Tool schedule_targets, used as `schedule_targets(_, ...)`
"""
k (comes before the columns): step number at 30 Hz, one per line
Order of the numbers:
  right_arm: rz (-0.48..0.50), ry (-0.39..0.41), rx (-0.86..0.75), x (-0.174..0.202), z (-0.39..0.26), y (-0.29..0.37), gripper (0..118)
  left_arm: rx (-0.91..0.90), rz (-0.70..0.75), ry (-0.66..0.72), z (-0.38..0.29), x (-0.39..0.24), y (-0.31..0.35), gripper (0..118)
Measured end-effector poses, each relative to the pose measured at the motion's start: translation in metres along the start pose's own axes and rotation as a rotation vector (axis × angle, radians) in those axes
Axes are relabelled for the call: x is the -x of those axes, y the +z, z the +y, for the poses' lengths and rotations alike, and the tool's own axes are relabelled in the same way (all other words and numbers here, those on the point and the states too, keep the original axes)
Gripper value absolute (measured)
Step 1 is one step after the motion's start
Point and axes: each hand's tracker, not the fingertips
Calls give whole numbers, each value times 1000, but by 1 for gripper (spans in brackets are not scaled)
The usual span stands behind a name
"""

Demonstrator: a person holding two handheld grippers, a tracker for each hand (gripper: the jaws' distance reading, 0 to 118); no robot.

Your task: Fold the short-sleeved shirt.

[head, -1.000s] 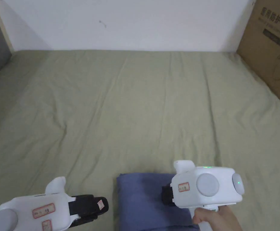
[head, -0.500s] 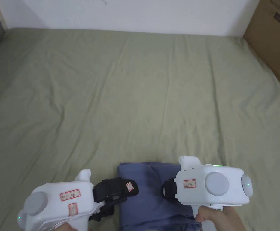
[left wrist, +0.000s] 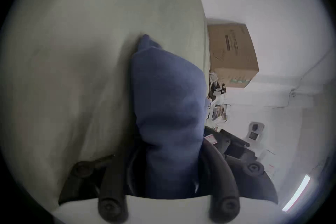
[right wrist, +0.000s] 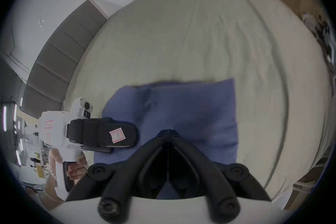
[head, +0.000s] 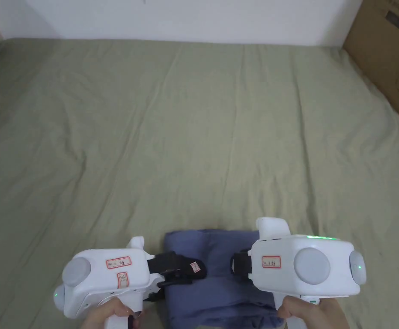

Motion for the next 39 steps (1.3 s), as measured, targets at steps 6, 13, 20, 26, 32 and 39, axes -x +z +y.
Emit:
schedule_targets(6, -74, 113, -331, 38, 23, 50, 2, 18, 180, -255, 7, -32, 24, 32)
schedule_targets(13, -159, 176, -668, 96, 39, 92, 2, -48, 429, -394, 33, -40, 102, 32)
schedule_targets(20, -211, 234, -778, 134, 31, 100, 2, -105, 774, -516, 63, -32, 187, 32)
schedule_targets(26, -229, 221, -766, 153, 33, 83, 2, -131, 1065, -587, 87, -15, 244, 32)
schedule_targets(32, -221, 205, -744, 181, 35, 62, 2, -133, 1278, -659, 104, -2, 277, 32)
schedule_targets(39, -210, 274, -732, 212, 33, 46, 2, -143, 1380, -710, 111, 8, 295, 32)
